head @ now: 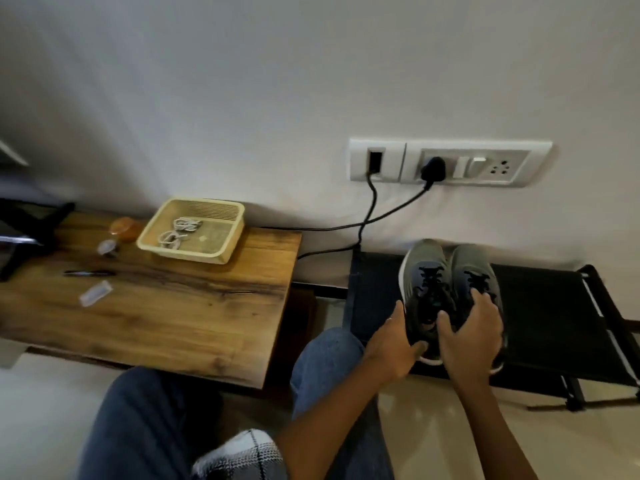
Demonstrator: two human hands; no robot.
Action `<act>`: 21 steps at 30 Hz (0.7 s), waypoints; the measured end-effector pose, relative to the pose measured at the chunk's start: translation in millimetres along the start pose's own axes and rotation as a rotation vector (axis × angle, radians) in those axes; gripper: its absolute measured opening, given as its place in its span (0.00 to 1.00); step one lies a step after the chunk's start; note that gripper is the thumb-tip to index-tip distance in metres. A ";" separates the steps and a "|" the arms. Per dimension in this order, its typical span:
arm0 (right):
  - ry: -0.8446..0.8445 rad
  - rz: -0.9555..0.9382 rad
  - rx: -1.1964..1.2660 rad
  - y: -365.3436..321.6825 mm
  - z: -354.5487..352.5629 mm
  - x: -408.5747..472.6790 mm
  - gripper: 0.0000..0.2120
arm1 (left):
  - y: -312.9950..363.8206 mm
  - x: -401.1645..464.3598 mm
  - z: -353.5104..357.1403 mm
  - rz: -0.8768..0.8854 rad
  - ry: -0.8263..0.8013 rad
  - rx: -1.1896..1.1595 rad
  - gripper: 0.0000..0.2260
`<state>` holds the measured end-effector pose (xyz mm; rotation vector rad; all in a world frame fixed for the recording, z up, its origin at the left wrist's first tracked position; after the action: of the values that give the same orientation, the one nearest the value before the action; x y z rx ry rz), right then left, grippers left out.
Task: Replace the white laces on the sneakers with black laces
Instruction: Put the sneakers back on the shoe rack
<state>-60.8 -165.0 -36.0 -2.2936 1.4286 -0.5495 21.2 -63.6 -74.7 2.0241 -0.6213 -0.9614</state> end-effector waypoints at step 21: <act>-0.282 -0.678 0.176 -256.1 -3.4 -152.6 0.24 | -22.4 -178.1 -246.3 0.173 0.707 -0.031 0.28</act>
<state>69.0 77.7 78.6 -2.5496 0.4328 -0.4790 115.1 182.8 78.0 2.0577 -0.3720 -0.1175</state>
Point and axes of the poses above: each hand's wrist, its own x-axis towards the middle knuckle, its own z-axis out of the palm, y = z × x, the point moved 4 cm from there along x, towards the middle knuckle, and after that the axes turned 12 degrees about -x, right-handed, at the moved point
